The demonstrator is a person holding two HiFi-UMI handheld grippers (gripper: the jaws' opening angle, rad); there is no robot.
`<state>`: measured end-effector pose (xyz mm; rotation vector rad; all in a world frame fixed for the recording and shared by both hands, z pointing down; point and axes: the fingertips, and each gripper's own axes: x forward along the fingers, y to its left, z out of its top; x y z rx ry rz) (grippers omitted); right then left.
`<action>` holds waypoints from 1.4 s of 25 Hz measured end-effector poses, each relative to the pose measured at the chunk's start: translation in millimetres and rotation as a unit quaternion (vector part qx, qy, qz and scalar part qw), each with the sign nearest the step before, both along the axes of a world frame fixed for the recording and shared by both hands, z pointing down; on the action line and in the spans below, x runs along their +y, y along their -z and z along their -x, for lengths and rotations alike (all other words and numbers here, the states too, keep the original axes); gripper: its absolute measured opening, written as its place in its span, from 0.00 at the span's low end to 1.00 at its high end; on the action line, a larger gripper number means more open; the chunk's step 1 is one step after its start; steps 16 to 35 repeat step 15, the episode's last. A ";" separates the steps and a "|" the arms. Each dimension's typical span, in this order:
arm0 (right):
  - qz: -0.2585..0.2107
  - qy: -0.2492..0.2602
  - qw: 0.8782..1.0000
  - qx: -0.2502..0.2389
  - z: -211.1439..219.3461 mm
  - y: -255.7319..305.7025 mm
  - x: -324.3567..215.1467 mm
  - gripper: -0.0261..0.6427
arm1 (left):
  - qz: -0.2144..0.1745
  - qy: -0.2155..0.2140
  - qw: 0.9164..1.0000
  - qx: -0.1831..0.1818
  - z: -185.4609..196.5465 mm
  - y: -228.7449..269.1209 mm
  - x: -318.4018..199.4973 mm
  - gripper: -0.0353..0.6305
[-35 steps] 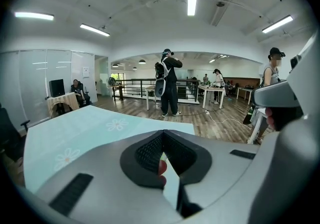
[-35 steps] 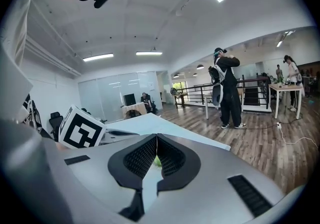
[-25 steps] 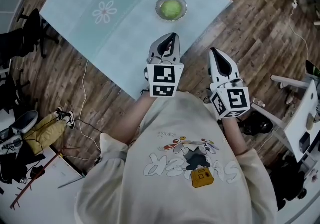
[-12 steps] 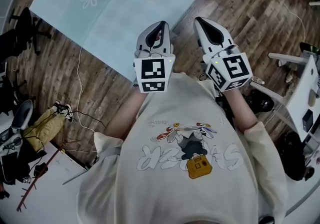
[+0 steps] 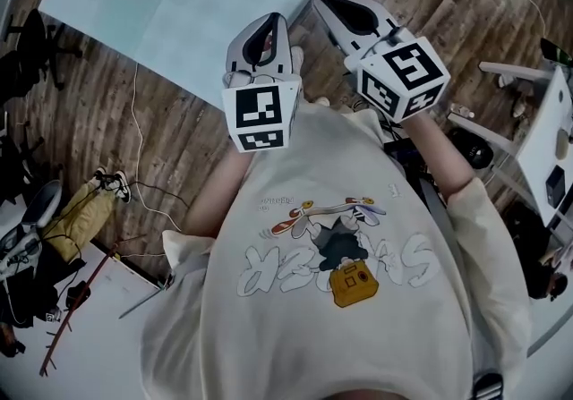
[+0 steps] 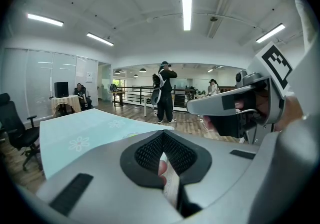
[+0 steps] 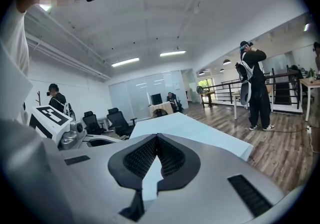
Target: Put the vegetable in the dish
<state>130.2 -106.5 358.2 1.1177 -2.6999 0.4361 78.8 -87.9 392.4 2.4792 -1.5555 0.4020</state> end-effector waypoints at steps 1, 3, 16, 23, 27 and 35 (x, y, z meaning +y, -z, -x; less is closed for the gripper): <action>0.001 -0.001 1.000 0.000 -1.2 -0.6 1.9 0.07 | 0.002 0.001 1.000 0.002 0.9 -1.3 3.0 0.06; 0.003 -0.004 1.000 0.001 -3.8 -0.6 4.4 0.07 | 0.005 0.000 1.000 0.005 2.6 -2.3 7.6 0.06; 0.051 0.000 0.998 -0.032 -37.1 -2.9 15.0 0.07 | -0.007 -0.004 1.000 0.014 -9.1 9.3 20.8 0.06; 0.051 0.000 0.998 -0.032 -37.1 -2.9 15.0 0.07 | -0.007 -0.004 1.000 0.014 -9.1 9.3 20.8 0.06; 0.051 0.000 0.998 -0.032 -37.1 -2.9 15.0 0.07 | -0.007 -0.004 1.000 0.014 -9.1 9.3 20.8 0.06; 0.051 0.000 0.998 -0.032 -37.1 -2.9 15.0 0.07 | -0.007 -0.004 1.000 0.014 -9.1 9.3 20.8 0.06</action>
